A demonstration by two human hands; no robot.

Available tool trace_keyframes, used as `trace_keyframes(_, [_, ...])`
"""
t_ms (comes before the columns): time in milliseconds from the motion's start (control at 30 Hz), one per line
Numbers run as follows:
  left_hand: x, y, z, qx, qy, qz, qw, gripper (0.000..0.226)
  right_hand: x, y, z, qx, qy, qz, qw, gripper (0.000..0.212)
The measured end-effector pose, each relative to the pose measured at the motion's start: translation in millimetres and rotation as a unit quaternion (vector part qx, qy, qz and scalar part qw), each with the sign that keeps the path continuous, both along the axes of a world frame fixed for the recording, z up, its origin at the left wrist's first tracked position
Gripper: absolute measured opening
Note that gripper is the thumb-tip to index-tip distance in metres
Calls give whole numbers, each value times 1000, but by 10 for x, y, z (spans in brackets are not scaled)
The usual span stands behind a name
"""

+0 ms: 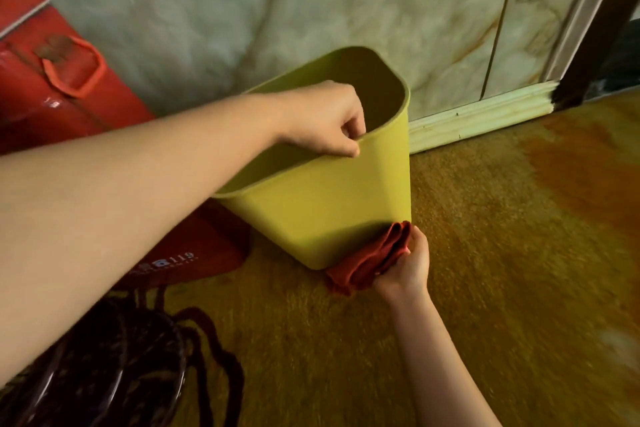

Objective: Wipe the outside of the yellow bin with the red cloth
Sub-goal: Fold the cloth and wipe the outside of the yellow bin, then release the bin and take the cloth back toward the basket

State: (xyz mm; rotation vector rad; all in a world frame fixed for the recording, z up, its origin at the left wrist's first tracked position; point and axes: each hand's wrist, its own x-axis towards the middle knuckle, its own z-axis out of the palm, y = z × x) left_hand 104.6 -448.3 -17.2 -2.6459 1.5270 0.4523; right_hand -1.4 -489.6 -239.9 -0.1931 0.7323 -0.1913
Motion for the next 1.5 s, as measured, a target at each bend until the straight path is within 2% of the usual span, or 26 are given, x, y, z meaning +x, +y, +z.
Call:
trace_keyframes(100, [36,116,25,-67,69,93,991,17,-101,-68,-19,30,-27,21,999,63])
trace_keyframes(267, [-31,250,38,-97,156,153,971,31,-115,-44,-68,42,-40,38,998,63])
trace_keyframes(333, [-48,263,58,-98,165,156,969,32,-137,-57,-108,49,-46,36,997,62])
trace_keyframes(467, [-82,244,51,-104,132,156,973,29,-120,-60,-157,26,-44,39,998,50])
trace_keyframes(533, [-82,227,36,-109,114,149,976,29,-40,-29,-144,-39,11,55,998,42])
trace_keyframes(633, [-77,225,18,-109,107,142,978,29,37,30,-78,-155,131,75,976,26])
trace_keyframes(667, [-69,225,14,-111,104,142,978,29,34,52,-66,-179,151,71,970,20])
trace_keyframes(767, [-56,227,-1,-117,93,145,978,30,-55,137,-36,-267,171,52,947,21])
trace_keyframes(800, [-61,217,-21,-119,90,144,978,30,-115,171,-19,-324,181,55,927,23])
trace_keyframes(933, [-151,166,-165,-141,50,120,981,28,-369,300,122,-558,209,61,800,39])
trace_keyframes(1000, [-189,195,-222,-159,30,115,980,27,-470,291,204,-611,189,48,767,43])
trace_keyframes(1033, [-199,234,-238,-172,27,120,977,28,-516,252,248,-614,168,41,771,43])
trace_keyframes(1133, [-246,452,-278,-248,40,149,956,37,-660,78,423,-530,69,29,845,34])
trace_keyframes(1200, [-363,690,-318,-340,33,156,927,42,-750,12,556,-505,24,59,861,34])
trace_keyframes(1267, [-526,970,-374,-385,-36,122,914,45,-815,22,674,-537,-7,101,837,37])
trace_keyframes(1333, [-659,1193,-449,-349,-53,72,933,56,-862,56,772,-594,-27,141,792,45])
trace_keyframes(1400, [-751,1378,-504,-283,3,52,958,74,-904,129,922,-646,-51,188,738,54])
trace_keyframes(1433, [-775,1443,-535,-259,52,60,963,83,-923,160,1009,-655,-69,207,724,57])
trace_keyframes(1500, [-807,1556,-592,-247,177,106,947,94,-944,211,1180,-636,-118,239,724,55])
